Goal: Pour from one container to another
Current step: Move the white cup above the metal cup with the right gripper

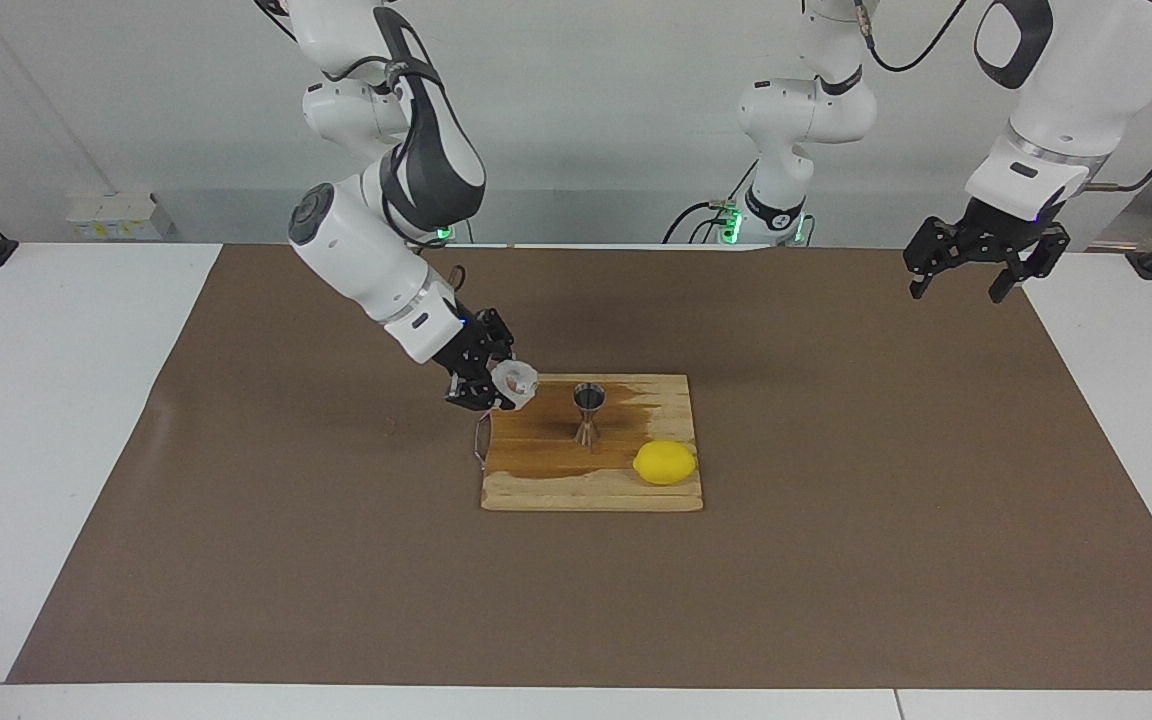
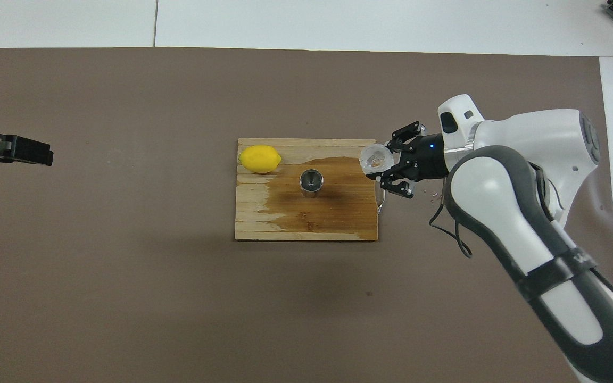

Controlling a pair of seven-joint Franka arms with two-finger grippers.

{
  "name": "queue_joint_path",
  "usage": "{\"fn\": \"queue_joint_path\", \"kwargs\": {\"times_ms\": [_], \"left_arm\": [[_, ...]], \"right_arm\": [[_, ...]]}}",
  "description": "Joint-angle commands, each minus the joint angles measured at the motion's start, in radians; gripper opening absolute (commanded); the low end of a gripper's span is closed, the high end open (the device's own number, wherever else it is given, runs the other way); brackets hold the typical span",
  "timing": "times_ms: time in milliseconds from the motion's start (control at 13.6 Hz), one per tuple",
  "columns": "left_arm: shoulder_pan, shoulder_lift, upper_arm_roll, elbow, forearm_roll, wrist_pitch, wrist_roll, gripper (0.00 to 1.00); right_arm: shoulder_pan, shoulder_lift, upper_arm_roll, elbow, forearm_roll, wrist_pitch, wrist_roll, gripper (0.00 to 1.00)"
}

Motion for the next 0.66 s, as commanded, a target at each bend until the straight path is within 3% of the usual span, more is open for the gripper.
{"fn": "queue_joint_path", "kwargs": {"times_ms": [0, 148, 590], "left_arm": [[0.008, -0.007, -0.006, -0.008, 0.014, -0.031, 0.017, 1.00], [0.008, -0.024, -0.006, -0.042, 0.011, -0.028, 0.017, 1.00], [0.008, -0.033, -0.004, -0.058, 0.002, -0.037, 0.015, 1.00]], "right_arm": [[0.068, -0.005, -0.002, 0.008, -0.160, 0.006, 0.108, 0.00], [0.103, -0.005, -0.001, 0.013, -0.302, 0.009, 0.202, 0.00], [0.157, -0.003, -0.001, 0.039, -0.567, 0.007, 0.341, 0.00]]}}
